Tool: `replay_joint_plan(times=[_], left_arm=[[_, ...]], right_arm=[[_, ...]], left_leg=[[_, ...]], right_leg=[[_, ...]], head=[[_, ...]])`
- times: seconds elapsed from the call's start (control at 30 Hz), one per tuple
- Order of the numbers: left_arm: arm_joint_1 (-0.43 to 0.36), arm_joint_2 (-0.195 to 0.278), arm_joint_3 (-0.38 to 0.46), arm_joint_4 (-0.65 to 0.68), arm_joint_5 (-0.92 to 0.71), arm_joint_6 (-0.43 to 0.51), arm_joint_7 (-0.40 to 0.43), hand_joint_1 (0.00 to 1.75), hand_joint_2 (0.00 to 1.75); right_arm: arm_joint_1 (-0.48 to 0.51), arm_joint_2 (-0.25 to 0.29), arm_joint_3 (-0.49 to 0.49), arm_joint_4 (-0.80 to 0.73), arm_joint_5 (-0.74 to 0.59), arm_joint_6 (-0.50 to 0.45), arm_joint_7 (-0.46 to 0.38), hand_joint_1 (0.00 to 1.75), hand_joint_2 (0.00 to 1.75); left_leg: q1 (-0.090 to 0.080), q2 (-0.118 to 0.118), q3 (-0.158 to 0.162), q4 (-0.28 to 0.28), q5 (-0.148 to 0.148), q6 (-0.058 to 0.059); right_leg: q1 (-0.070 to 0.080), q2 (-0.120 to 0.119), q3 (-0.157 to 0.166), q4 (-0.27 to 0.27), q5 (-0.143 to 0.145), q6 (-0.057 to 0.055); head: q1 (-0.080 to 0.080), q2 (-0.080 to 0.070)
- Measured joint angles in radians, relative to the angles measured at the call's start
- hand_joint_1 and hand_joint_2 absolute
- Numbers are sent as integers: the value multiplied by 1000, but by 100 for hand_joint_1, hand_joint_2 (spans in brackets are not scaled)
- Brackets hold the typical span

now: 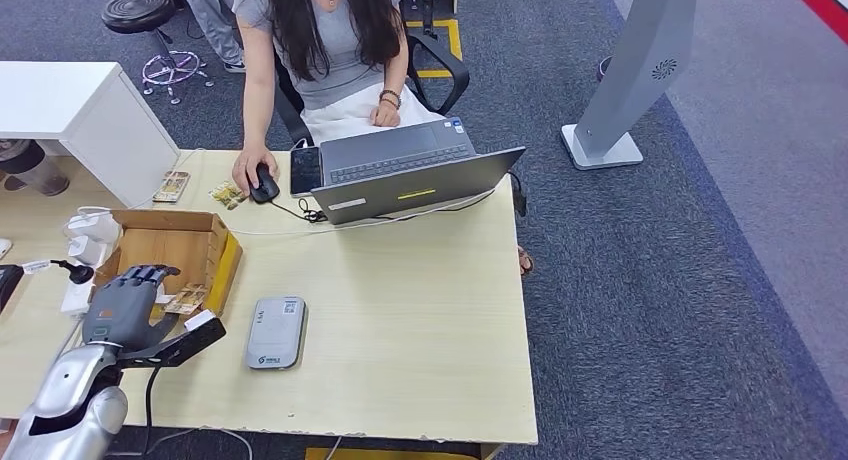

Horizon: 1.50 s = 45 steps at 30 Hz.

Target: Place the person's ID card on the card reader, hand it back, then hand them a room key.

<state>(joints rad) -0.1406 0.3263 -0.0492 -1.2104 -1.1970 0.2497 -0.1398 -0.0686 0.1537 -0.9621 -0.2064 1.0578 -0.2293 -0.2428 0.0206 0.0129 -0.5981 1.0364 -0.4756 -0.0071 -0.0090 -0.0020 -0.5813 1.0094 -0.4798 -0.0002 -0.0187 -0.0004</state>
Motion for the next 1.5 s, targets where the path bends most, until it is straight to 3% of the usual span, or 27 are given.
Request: replay_joint_plan(times=[1.17, 1.33, 1.5], left_arm=[[-7, 19, -1, 0, 25, -18, -22, 175, 175], [-99, 20, -15, 0, 24, -42, -18, 175, 175], [-321, 26, -69, 9, 31, -120, 13, 175, 175]], right_arm=[[0, 0, 0, 0, 6, 2, -3, 0, 175], [-1, 0, 0, 0, 12, 4, -5, 0, 175], [-7, -1, -1, 0, 13, 5, -18, 0, 175]], left_leg=[[0, 0, 0, 0, 0, 0], [0, -2, 0, 0, 2, 0], [0, -6, -3, 1, 6, -1]], right_leg=[[0, 0, 0, 0, 0, 0], [0, -2, 0, 0, 0, 0], [1, -6, -2, 0, 4, 0]], head=[[0, 0], [0, 0], [0, 0]])
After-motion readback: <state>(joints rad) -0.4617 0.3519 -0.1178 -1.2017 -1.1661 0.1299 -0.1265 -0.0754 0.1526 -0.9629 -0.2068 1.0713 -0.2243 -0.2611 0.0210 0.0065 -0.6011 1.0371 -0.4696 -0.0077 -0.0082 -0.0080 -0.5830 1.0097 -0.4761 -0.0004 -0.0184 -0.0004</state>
